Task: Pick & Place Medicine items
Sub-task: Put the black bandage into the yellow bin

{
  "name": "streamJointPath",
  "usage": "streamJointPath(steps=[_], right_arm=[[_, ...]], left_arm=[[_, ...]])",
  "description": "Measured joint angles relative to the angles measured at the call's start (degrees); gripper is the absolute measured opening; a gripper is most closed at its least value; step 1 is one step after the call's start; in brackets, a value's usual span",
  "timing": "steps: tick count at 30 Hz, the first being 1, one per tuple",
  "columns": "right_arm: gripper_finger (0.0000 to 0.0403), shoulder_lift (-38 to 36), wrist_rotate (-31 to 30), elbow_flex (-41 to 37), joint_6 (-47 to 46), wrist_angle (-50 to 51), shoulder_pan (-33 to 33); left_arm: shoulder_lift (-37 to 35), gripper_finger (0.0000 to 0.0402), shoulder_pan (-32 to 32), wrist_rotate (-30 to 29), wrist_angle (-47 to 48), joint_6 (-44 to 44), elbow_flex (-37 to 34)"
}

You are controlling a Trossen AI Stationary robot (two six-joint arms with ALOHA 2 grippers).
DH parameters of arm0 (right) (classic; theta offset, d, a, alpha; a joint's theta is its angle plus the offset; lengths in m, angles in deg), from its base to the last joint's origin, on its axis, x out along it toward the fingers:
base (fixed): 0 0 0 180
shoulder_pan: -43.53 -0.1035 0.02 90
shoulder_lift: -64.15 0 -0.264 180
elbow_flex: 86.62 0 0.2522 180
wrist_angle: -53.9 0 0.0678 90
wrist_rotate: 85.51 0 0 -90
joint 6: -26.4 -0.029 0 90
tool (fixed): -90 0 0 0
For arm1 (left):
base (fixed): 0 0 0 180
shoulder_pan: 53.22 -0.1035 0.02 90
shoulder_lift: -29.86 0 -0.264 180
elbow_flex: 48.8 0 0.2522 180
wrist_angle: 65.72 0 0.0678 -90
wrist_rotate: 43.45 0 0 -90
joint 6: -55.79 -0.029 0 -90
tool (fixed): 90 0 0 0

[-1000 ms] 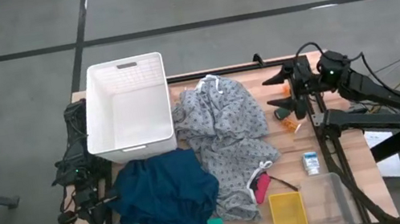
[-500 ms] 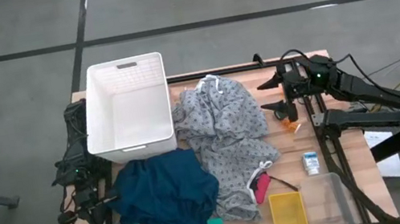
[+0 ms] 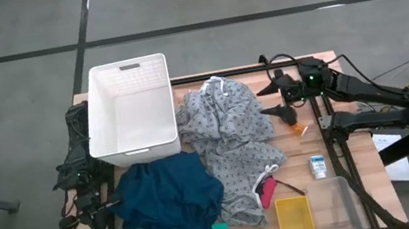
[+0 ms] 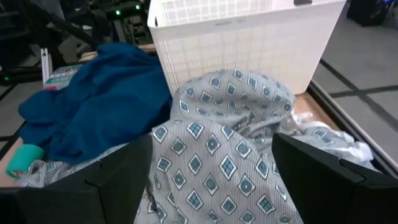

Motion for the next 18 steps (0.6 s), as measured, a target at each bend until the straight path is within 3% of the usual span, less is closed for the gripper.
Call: streamJointPath(steps=[18], right_arm=[[0.0325, 6.1, 0.1, 0.0, -7.6, 0.2, 0.0]], left_arm=[[0.0, 0.0047, 0.0, 0.0, 0.0, 0.0, 0.0]])
